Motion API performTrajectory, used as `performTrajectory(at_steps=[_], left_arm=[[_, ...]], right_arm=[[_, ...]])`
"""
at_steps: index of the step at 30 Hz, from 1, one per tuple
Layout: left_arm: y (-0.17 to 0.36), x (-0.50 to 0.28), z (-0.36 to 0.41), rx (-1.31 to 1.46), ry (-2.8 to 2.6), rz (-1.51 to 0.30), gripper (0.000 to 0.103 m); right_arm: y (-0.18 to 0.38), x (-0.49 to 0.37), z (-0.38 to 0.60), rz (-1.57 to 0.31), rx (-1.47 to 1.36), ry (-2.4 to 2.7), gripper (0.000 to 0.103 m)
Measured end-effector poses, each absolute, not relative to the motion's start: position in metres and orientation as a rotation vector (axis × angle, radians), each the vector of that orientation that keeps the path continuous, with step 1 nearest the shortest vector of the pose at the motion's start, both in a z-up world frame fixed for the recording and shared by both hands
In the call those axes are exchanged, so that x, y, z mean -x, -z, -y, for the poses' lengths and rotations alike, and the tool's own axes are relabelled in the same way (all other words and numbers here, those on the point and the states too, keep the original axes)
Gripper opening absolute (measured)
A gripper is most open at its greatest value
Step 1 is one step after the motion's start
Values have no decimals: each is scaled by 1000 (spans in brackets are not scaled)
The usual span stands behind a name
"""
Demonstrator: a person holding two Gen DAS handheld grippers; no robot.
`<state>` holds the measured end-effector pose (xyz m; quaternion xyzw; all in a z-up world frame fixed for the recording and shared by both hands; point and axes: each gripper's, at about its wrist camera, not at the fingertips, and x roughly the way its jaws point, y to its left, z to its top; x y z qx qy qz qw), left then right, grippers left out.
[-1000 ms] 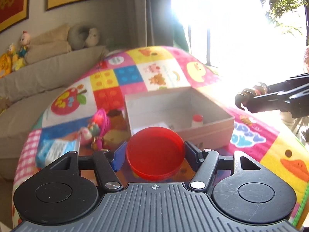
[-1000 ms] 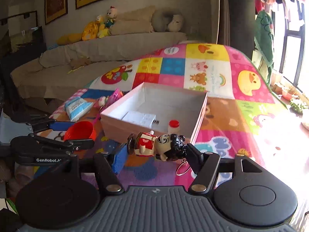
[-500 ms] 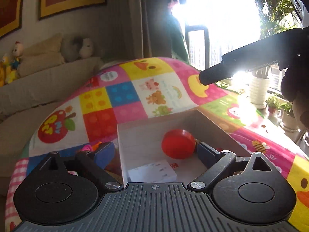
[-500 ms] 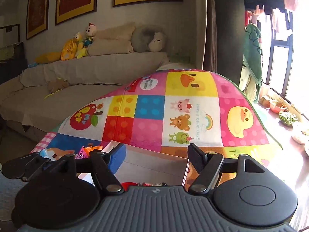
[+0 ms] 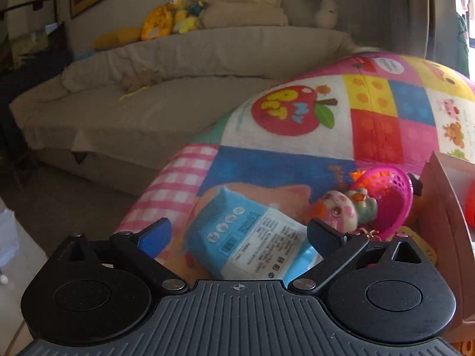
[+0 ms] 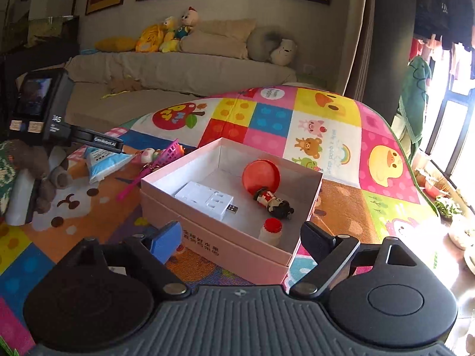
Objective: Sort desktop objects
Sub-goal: 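Grasp the blue tissue pack with the left tool while the right tool grasps the pink strainer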
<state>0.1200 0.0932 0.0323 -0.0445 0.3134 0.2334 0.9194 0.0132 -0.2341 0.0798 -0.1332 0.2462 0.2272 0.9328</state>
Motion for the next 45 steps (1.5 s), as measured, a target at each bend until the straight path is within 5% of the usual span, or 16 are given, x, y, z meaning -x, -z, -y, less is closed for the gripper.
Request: performTrajectory(at_steps=[14, 17, 19, 27, 31, 35, 45], left_arm=[[-19, -87, -92, -110, -307, -625, 101], [-22, -60, -86, -67, -208, -628, 101], [-22, -41, -80, -14, -147, -628, 101], [-17, 21, -53, 47, -77, -524, 101], [-17, 23, -57, 72, -79, -512, 101], [-18, 26, -63, 97, -72, -510, 101], [-17, 45, -45, 15, -10, -561, 103]], right_arm=[[-87, -11, 196, -467, 282, -551, 91], [-97, -27, 168, -479, 284, -623, 77], [-105, -52, 146, -541, 257, -653, 57], [-99, -173, 47, -730, 253, -569, 52], [-70, -213, 11, -846, 313, -488, 24], [-63, -210, 7, -855, 338, -487, 10], [-125, -109, 90, -735, 183, -687, 5]])
